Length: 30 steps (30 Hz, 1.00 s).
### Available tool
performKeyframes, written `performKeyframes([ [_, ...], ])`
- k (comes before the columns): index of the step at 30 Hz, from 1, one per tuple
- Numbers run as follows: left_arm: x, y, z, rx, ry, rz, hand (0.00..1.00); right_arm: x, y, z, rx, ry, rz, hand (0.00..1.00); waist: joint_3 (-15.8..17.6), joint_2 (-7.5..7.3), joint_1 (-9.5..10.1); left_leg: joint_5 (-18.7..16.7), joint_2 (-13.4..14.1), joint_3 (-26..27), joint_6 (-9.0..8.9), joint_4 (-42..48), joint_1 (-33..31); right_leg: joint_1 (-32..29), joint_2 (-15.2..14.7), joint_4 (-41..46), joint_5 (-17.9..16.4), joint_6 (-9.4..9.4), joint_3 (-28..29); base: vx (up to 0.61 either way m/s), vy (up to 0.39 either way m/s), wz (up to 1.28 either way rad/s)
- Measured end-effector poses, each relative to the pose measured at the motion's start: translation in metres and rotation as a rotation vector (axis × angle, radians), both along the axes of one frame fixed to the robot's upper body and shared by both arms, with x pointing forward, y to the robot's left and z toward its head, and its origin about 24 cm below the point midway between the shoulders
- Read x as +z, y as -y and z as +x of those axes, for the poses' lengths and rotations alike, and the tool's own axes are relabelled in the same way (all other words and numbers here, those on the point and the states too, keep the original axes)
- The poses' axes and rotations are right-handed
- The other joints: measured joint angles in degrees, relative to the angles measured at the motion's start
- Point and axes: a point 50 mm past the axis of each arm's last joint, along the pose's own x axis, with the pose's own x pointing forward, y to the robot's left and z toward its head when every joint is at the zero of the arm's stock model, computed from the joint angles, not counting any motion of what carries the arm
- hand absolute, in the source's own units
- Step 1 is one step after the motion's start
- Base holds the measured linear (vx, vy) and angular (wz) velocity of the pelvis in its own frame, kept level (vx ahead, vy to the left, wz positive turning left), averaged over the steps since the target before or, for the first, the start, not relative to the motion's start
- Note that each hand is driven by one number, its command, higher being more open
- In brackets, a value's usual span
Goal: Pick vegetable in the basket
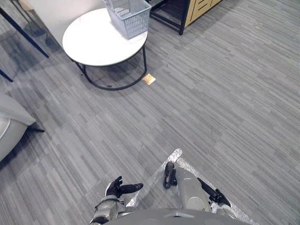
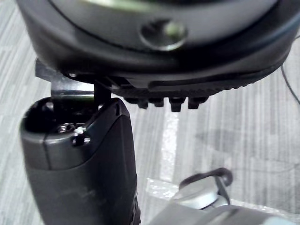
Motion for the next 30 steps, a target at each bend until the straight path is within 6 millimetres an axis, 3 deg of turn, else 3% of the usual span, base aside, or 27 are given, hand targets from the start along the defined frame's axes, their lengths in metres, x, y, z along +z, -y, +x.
performKeyframes([
  [1,0.0,-0.004,-0.003,0.028,0.0,0.005,1.0,0.0,0.001,-0.002,-0.003,-0.005,-0.003,1.0,-0.19,0.34,0.06,-1.12,2.02,0.39,-0.22,11.02,-3.97,4.03,2.81,-3.34,0.07,-0.85,1.25,0.51,-0.241,-0.66],
  [2,0.001,-0.01,-0.002,0.051,0.007,0.013,1.0,-0.001,0.0,-0.005,-0.007,-0.012,-0.002,1.0,0.04,-0.21,0.25,-3.25,2.74,1.37,0.19,18.61,-6.6,8.48,4.64,-6.27,0.19,-1.76,2.48,0.5,-0.226,-0.69],
  [3,0.002,-0.012,-0.001,0.06,0.015,0.018,1.0,-0.001,-0.001,-0.005,-0.008,-0.013,0.0,1.0,0.19,-0.63,0.29,-4.48,2.84,2.11,0.85,21.11,-7.81,10.76,5.28,-7.68,0.05,-2.0,3.33,0.48,-0.183,-0.63],
  [5,0.007,-0.02,0.005,0.076,0.059,0.039,1.0,-0.001,-0.004,-0.001,-0.008,-0.008,0.005,1.0,0.97,-2.11,1.08,-8.24,2.52,5.3,4.61,25.15,-13.15,18.46,6.56,-12.44,0.26,-2.47,6.59,0.51,-0.14,-0.61],
  [7,0.01,-0.022,0.011,0.09,0.09,0.038,1.0,-0.002,-0.005,-0.001,-0.014,-0.01,0.008,1.0,1.46,-2.93,2.12,-10.5,1.32,6.77,5.08,23.03,-16.65,22.99,6.48,-15.43,0.53,-2.04,8.57,0.38,-0.04,-0.49],
  [9,0.012,-0.023,0.016,0.132,0.125,0.027,1.0,-0.001,-0.006,0.005,-0.01,0.003,0.013,1.0,1.89,-3.63,3.45,-13.08,-2.19,7.36,4.88,13.33,-20.46,27.79,5.33,-17.97,0.73,-1.55,11.32,0.38,0.061,-0.59],
  [10,0.014,-0.023,0.018,0.144,0.139,0.024,1.0,0.001,-0.009,0.012,-0.006,0.024,0.019,1.0,2.07,-4.15,3.76,-13.2,-5.31,6.46,4.67,4.32,-21.81,29.63,3.9,-18.67,0.01,-0.29,12.82,0.27,0.112,-0.57],
  [11,0.014,-0.023,0.019,0.155,0.144,0.021,1.0,0.001,-0.01,0.016,-0.004,0.035,0.022,1.0,2.2,-4.44,3.87,-12.54,-6.94,5.78,4.19,-1.3,-21.92,30.48,3.07,-19.01,-0.41,0.43,13.64,0.3,0.172,-0.75],
  [13,0.013,-0.02,0.017,0.206,0.141,-0.001,1.0,0.002,-0.011,0.017,-0.015,0.059,0.033,1.0,2.14,-4.37,4.43,-5.49,-10.67,1.5,4.28,-21.0,-21.83,33.76,0.88,-21.18,-2.09,2.98,16.33,0.28,0.222,-0.76],
  [14,0.012,-0.02,0.016,0.217,0.139,-0.006,1.0,0.001,-0.012,0.015,-0.016,0.055,0.036,1.0,2.04,-4.2,4.57,-3.45,-10.87,0.49,4.47,-24.06,-21.79,34.62,0.65,-21.65,-2.48,3.59,17.01,0.42,0.34,-0.7],
  [15,0.012,-0.021,0.015,0.222,0.134,-0.006,1.0,-0.001,-0.019,0.011,-0.008,0.041,0.048,1.0,1.62,-4.51,4.83,4.74,-11.44,0.19,5.32,-25.07,-21.05,35.9,-0.3,-21.78,-3.54,5.31,18.57,0.38,0.301,-0.49],
  [16,0.012,-0.02,0.014,0.223,0.132,-0.008,1.0,-0.002,-0.021,0.009,-0.008,0.038,0.053,1.0,1.33,-4.43,4.8,7.27,-11.56,0.35,6.14,-24.94,-21.01,35.96,-0.62,-21.57,-3.73,5.75,19.06,0.39,0.316,-0.55],
  [17,0.013,-0.026,0.017,0.22,0.14,0.003,1.0,-0.004,-0.03,0.008,0.002,0.031,0.079,1.0,1.05,-6.25,4.7,7.28,-12.56,1.69,7.62,-24.06,-21.12,35.6,-2.37,-21.0,-4.04,6.36,20.18,0.39,0.281,-0.52],
  [18,0.014,-0.032,0.018,0.219,0.144,0.018,1.0,-0.004,-0.037,0.009,0.012,0.036,0.102,1.0,0.45,-8.05,4.83,6.13,-13.11,3.55,8.95,-22.28,-21.62,34.44,-3.93,-19.73,-3.39,7.43,21.31,0.38,0.268,-0.49],
  [21,0.014,-0.033,0.017,0.219,0.138,0.022,1.0,-0.005,-0.041,0.008,0.016,0.034,0.11,1.0,-0.21,-8.62,4.97,2.63,-13.17,5.5,10.32,-18.94,-21.59,34.48,-5.18,-19.43,-1.46,9.17,22.25,0.29,0.226,-0.31],
  [24,0.013,-0.032,0.016,0.218,0.128,0.018,1.0,-0.005,-0.042,0.008,0.057,0.03,0.104,1.0,-1.44,-8.25,6.28,-2.55,-13.16,8.44,11.32,-14.52,-21.8,34.42,-7.19,-19.4,-0.13,10.2,24.11,0.24,0.234,-0.48],
  [28,0.01,-0.028,0.012,0.212,0.109,0.01,1.0,-0.005,-0.033,0.006,0.08,0.023,0.089,1.0,-2.89,-6.37,6.26,-8.76,-13.79,9.42,12.66,-9.4,-23.76,32.31,-8.74,-15.9,-0.13,10.27,23.65,0.13,0.187,-0.16],
  [30,0.008,-0.025,0.007,0.206,0.089,0.006,1.0,-0.006,-0.028,-0.004,0.05,-0.002,0.086,1.0,-3.68,-6.03,6.22,-10.44,-16.63,9.2,13.5,-11.2,-21.84,27.8,-10.08,-3.98,-0.11,10.37,22.69,0.21,0.226,0.18],
])
